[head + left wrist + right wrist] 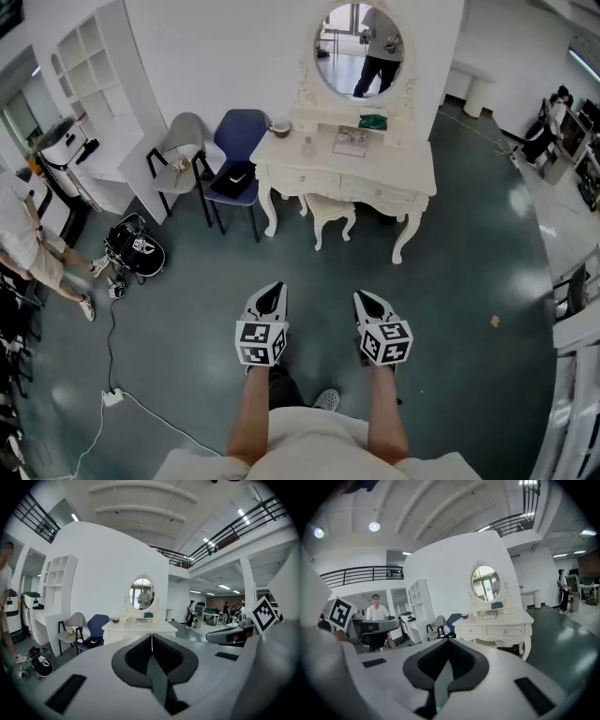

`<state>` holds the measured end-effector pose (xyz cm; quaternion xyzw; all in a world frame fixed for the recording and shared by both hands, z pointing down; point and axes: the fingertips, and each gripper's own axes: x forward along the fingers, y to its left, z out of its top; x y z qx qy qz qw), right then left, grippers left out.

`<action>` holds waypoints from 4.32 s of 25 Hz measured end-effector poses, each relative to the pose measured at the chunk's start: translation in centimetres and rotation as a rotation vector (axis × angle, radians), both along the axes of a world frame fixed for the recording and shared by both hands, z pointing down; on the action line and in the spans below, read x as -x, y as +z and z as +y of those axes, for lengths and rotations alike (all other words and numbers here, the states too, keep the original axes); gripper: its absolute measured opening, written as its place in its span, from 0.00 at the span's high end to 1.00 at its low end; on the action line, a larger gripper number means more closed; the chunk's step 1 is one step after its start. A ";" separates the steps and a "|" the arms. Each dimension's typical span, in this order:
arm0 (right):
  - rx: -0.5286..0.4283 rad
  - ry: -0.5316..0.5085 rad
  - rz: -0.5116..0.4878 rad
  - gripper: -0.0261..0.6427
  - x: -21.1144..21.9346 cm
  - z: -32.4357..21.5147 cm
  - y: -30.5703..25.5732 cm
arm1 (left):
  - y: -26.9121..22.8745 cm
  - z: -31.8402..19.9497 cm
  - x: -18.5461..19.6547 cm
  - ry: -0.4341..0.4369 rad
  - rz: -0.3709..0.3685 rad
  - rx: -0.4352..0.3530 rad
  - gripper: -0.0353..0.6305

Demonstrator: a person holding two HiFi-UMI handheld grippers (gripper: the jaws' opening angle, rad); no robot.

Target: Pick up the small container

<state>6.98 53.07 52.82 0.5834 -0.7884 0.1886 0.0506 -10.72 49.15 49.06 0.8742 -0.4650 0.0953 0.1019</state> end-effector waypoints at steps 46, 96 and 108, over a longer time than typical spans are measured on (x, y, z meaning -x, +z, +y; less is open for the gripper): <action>-0.019 0.006 -0.011 0.94 -1.6 -42.5 0.5 | 1.7 -43.9 2.2 0.017 0.096 0.054 0.90; 0.080 -0.138 0.134 0.59 -1.6 -83.3 15.3 | 5.7 -71.7 -1.6 -0.141 0.053 0.125 0.90; 0.067 -0.146 0.223 0.74 -0.6 -84.2 20.1 | 5.1 -72.3 -1.5 -0.094 0.008 0.118 0.90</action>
